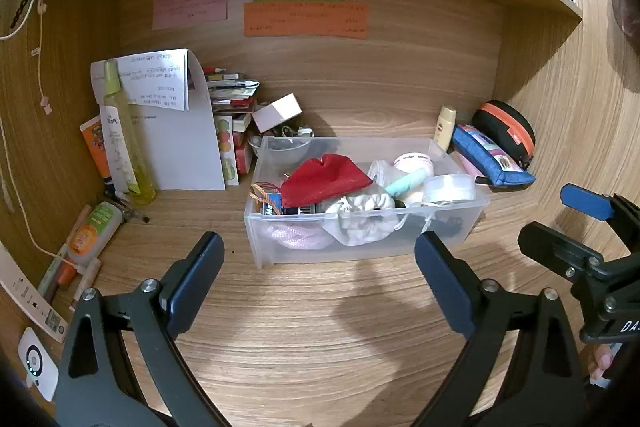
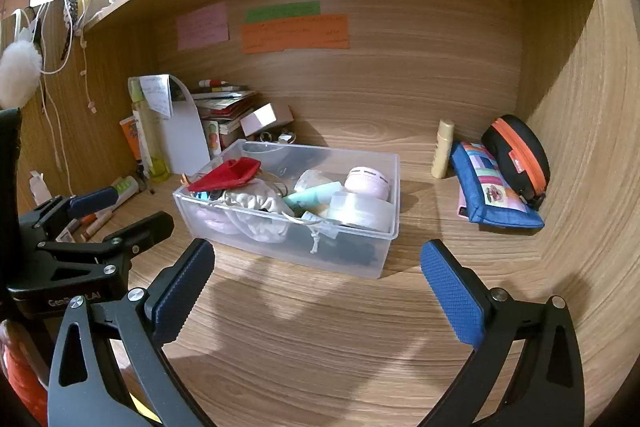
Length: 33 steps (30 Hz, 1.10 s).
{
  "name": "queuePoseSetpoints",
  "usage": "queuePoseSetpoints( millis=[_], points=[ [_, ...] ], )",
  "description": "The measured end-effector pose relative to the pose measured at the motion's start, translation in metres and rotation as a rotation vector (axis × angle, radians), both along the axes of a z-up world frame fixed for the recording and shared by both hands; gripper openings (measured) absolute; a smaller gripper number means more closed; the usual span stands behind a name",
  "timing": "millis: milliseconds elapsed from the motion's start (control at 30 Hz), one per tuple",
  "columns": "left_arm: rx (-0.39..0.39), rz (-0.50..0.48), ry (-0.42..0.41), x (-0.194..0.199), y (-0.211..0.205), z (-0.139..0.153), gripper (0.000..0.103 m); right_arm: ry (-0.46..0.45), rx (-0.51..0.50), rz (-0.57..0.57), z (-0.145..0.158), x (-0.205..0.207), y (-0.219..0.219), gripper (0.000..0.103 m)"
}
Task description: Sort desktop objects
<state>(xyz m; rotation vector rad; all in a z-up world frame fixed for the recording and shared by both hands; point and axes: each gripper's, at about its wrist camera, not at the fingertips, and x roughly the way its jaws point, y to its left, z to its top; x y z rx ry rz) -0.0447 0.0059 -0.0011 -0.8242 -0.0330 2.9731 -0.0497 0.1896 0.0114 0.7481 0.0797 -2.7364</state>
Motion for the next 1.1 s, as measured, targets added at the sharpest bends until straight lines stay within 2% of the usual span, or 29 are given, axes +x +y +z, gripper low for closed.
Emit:
queuePoseSetpoints(
  millis=[500,1100],
  points=[
    [-0.003,0.006,0.0,-0.002,-0.001,-0.001,0.098,-0.003,0.002,-0.002,0.0,-0.001,-0.002,0.103],
    [-0.019,0.003,0.041,-0.005,0.0,0.003,0.098,-0.006,-0.003,0.002,0.001,-0.012,-0.001,0.103]
  ],
)
